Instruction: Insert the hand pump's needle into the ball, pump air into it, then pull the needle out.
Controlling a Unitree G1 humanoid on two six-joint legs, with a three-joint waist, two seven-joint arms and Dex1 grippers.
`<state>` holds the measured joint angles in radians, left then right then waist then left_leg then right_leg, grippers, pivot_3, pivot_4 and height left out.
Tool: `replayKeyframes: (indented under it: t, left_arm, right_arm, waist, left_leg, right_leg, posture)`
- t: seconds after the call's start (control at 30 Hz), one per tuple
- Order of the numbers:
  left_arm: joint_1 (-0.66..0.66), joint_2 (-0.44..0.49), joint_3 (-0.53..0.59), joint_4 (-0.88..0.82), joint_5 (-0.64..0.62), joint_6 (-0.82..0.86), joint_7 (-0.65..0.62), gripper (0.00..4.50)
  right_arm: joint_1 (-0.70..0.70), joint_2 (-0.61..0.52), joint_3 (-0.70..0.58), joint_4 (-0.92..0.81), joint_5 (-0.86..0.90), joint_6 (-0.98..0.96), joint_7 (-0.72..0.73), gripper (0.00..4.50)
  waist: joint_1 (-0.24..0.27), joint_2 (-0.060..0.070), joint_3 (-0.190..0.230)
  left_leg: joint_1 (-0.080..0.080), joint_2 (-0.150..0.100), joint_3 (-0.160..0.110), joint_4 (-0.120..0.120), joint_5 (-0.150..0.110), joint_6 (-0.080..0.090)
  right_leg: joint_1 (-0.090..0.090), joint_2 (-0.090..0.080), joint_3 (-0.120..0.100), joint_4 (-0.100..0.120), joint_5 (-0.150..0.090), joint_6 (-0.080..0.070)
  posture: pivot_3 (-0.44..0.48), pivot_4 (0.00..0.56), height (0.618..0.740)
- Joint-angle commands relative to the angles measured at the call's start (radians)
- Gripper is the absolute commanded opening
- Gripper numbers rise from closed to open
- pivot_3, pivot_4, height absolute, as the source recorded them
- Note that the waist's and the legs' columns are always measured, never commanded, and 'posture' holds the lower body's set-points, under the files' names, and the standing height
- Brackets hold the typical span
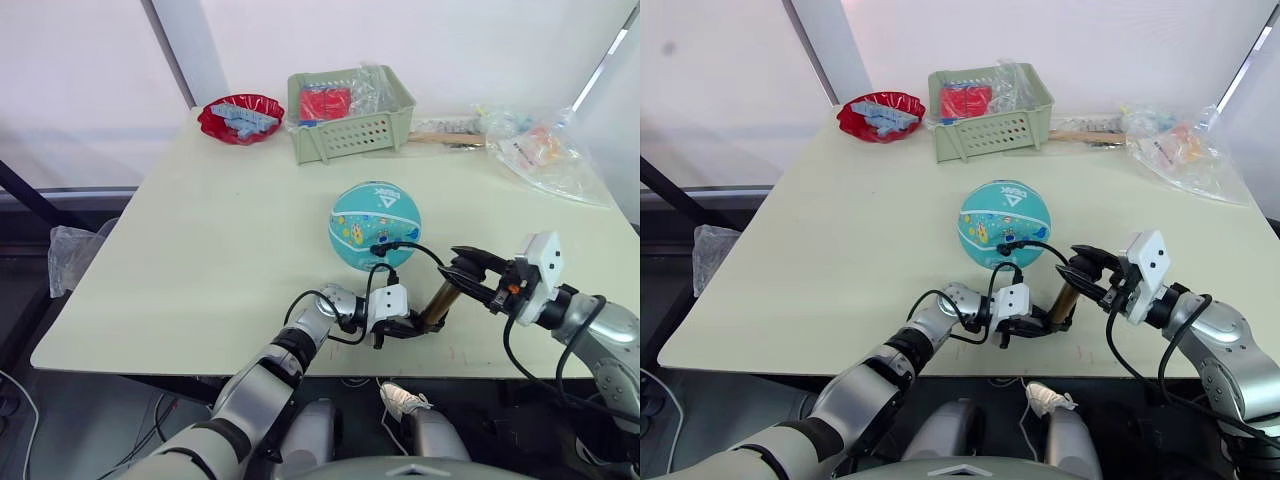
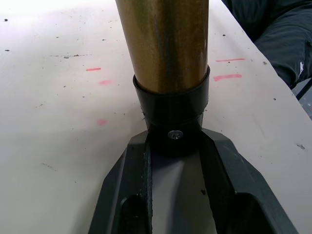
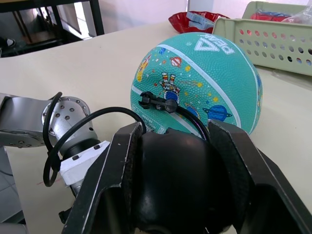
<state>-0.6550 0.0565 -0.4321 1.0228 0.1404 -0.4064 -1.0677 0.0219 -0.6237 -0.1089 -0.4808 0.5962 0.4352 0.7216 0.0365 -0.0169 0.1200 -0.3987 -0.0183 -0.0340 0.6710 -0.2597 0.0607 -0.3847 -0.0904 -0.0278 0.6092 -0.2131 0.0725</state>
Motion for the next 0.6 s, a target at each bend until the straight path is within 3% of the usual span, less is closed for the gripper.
replayKeyframes:
  t: [0.03, 0.2, 0.33, 0.6]
  left_arm:
    - [0.038, 0.026, -0.033, 0.071, 0.063, 0.041, -0.003, 1.01]
    - [0.038, 0.026, -0.034, 0.071, 0.063, 0.041, -0.005, 1.01]
    - [0.037, 0.025, -0.035, 0.073, 0.062, 0.041, -0.007, 1.01]
    - [0.035, 0.024, -0.036, 0.075, 0.064, 0.037, -0.008, 1.01]
  right_arm:
    - [-0.021, -0.020, -0.052, -0.041, 0.098, 0.067, 0.018, 1.64]
    - [-0.068, -0.038, -0.128, -0.080, 0.195, 0.129, -0.003, 1.64]
    - [-0.127, -0.109, -0.259, -0.094, 0.313, 0.196, -0.011, 1.64]
    - [-0.182, -0.226, -0.399, -0.079, 0.444, 0.267, -0.010, 1.64]
  waist:
    - [0.001, 0.001, 0.002]
    - [0.001, 0.004, 0.006]
    - [0.001, 0.008, 0.013]
    - [0.003, 0.007, 0.017]
  left_leg:
    - [0.000, 0.000, 0.000, 0.000, 0.000, 0.000]
    - [-0.001, -0.001, 0.000, 0.000, 0.000, 0.000]
    - [-0.002, -0.001, 0.000, 0.000, 0.000, 0.000]
    - [-0.004, -0.002, 0.000, 0.000, 0.000, 0.000]
  right_leg:
    - [0.000, 0.000, 0.000, 0.000, 0.000, 0.000]
    - [0.000, -0.001, 0.000, -0.001, 0.002, -0.003]
    - [-0.001, -0.002, 0.000, -0.001, 0.002, -0.003]
    - [-0.001, -0.003, -0.001, -0.001, 0.002, -0.003]
  posture:
    - [0.000, 0.150, 0.737]
    - [0.000, 0.150, 0.737]
    - [0.000, 0.150, 0.737]
    - [0.000, 0.150, 0.737]
